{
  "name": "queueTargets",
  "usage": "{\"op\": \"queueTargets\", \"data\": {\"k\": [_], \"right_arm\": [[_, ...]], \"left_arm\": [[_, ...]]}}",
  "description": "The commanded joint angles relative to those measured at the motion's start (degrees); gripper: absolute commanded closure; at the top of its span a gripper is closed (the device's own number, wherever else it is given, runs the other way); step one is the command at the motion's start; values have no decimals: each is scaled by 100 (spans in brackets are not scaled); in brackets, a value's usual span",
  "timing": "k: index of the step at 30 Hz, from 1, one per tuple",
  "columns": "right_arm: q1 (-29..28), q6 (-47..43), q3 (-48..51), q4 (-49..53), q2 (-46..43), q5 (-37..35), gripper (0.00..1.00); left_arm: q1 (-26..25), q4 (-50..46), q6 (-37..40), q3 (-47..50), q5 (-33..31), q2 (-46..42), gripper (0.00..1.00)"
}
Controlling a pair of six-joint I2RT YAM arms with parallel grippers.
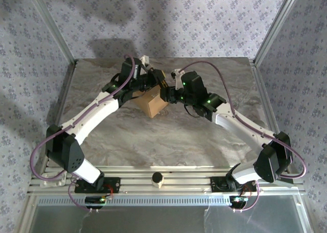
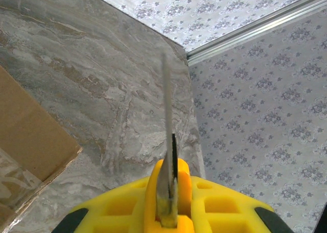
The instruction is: Unpack the express box
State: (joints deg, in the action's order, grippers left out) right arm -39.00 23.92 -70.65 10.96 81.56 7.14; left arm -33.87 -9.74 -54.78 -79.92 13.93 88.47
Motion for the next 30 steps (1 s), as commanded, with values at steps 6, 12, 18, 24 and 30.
{"op": "queueTargets", "data": {"k": [6,12,18,24,30], "right_arm": [[67,114,-133,77,39,-237,100],[66,149,-102,165,-3,-307,100],[91,262,-11,166,-16,-427,100],[203,412,24,307,-42,-554,100],[554,596,352,213,-126,-516,100]], "left_arm": [[-35,34,-243,-165,22,-117,93],[-33,14,-196,-164,-43,-160,63],[-33,-61,-217,-116,-138,-215,48],[46,-106,-241,40,-261,-271,40],[228,-289,-184,235,-324,-384,39]]}}
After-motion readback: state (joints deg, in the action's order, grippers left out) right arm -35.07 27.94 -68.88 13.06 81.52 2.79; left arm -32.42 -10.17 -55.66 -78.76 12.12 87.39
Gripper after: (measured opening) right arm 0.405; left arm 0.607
